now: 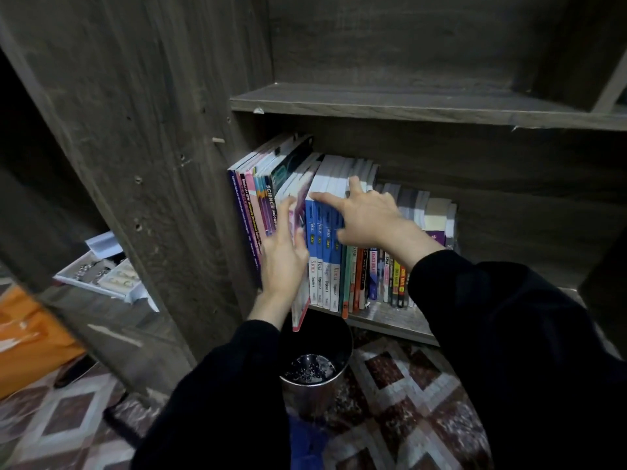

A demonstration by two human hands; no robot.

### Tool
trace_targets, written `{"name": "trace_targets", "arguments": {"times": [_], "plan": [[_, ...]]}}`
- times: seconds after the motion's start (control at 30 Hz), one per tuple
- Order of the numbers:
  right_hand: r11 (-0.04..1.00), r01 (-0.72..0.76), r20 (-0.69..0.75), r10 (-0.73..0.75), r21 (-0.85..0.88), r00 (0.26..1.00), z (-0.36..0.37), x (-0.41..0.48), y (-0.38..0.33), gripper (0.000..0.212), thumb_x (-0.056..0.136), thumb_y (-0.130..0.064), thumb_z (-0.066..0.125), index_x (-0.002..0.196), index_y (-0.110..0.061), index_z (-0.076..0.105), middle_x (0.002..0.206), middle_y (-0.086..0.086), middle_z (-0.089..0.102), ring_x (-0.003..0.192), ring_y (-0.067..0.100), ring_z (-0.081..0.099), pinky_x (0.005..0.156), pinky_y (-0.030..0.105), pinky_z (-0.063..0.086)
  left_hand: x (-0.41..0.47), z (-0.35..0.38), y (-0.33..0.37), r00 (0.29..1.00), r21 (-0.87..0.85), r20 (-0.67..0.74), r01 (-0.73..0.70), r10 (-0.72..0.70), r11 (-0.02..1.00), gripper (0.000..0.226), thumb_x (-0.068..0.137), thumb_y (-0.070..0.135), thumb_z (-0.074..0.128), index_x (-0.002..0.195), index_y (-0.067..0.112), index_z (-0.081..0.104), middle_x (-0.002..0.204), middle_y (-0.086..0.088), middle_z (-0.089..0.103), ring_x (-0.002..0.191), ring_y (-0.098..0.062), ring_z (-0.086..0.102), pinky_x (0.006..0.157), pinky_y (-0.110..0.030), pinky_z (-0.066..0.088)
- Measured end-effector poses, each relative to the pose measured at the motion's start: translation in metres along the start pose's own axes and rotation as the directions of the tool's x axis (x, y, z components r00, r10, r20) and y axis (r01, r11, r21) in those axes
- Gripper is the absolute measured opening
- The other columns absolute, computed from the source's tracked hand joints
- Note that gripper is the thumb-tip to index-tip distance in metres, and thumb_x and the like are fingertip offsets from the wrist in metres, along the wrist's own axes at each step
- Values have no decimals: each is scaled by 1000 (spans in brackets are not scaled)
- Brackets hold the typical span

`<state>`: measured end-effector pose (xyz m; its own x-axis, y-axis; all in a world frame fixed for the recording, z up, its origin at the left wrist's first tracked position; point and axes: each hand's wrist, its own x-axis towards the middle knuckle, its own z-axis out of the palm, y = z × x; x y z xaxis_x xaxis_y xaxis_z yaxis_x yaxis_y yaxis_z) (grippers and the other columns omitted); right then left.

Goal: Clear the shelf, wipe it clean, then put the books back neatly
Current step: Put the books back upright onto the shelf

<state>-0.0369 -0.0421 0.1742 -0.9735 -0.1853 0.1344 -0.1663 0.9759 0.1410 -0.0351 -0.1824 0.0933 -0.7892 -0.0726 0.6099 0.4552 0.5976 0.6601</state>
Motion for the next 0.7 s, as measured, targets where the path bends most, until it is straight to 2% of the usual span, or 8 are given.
{"name": "trace_targets", "arguments": {"times": [0.1, 0.17, 0.2, 0.27, 0.33, 0.4, 0.5, 0.7], "plan": [[1000, 3, 5, -3, 6, 1000, 0, 0, -1, 73, 88, -35, 50, 148, -47, 11, 139, 17, 29, 100, 31, 57, 79, 36, 41, -17, 14, -5, 999, 95, -42, 35, -32, 995, 56, 97, 20, 54, 145, 28, 29, 107, -13, 60, 69, -24, 60, 60, -35, 50], [1000, 1, 2, -1, 10, 1000, -1, 2, -1, 74, 87, -32, 50, 148, -47, 10, 141, 18, 28, 99, 29, 57, 76, 35, 40, -25, 19, -5, 992, 140, -69, 118, -109, 983, 64, 97, 22, 54, 151, 27, 20, 123, -16, 49, 84, -29, 58, 67, -40, 46], [1000, 2, 2, -2, 14, 1000, -1, 2, -1, 75, 87, -31, 50, 148, -47, 10, 141, 18, 28, 98, 29, 57, 76, 35, 39, -34, 21, -5, 986, 147, -69, 162, -153, 976, 69, 96, 18, 53, 152, 25, 13, 128, -18, 44, 96, -31, 56, 76, -42, 45], [1000, 2, 6, -2, 19, 1000, 0, 2, -3, 76, 86, -28, 50, 148, -47, 10, 142, 18, 27, 99, 30, 57, 75, 34, 38, -67, 29, -1, 971, 109, -48, 238, -234, 965, 76, 95, 8, 50, 150, 21, -2, 144, -21, 32, 124, -36, 41, 100, -41, 36], [1000, -1, 7, 1, 20, 1000, 1, 3, -2, 77, 86, -27, 50, 148, -47, 10, 143, 19, 25, 99, 30, 56, 75, 34, 38, -103, 37, 5, 938, -5, 54, 343, -342, 939, 81, 94, 1, 46, 144, 20, -14, 159, -16, 2, 145, -32, 13, 115, -32, 12], [1000, -2, 6, 1, 21, 1000, 1, 3, -2, 77, 86, -27, 50, 148, -48, 9, 146, 20, 23, 101, 31, 56, 76, 34, 37, -120, 45, 8, 881, -143, 185, 462, -435, 875, 82, 95, -2, 42, 142, 19, -22, 157, -6, -18, 147, -22, -6, 117, -27, -1], [1000, -3, 14, 3, 24, 1000, 1, 4, -3, 76, 88, -29, 50, 148, -48, 8, 148, 20, 20, 104, 32, 55, 75, 34, 34, -106, 53, 8, 768, -174, 288, 630, -572, 757, 80, 96, -1, 40, 147, 11, -21, 155, -9, -24, 145, -20, -16, 110, -20, -7], [1000, -6, -1, 6, 15, 1000, 4, 5, -3, 76, 88, -30, 51, 148, -47, 9, 147, 19, 21, 107, 34, 53, 75, 34, 33, -78, 55, 3, 691, -142, 456, 679, -561, 720, 81, 97, 1, 39, 147, 17, -23, 155, -10, -26, 144, -23, -18, 118, -37, -3]]}}
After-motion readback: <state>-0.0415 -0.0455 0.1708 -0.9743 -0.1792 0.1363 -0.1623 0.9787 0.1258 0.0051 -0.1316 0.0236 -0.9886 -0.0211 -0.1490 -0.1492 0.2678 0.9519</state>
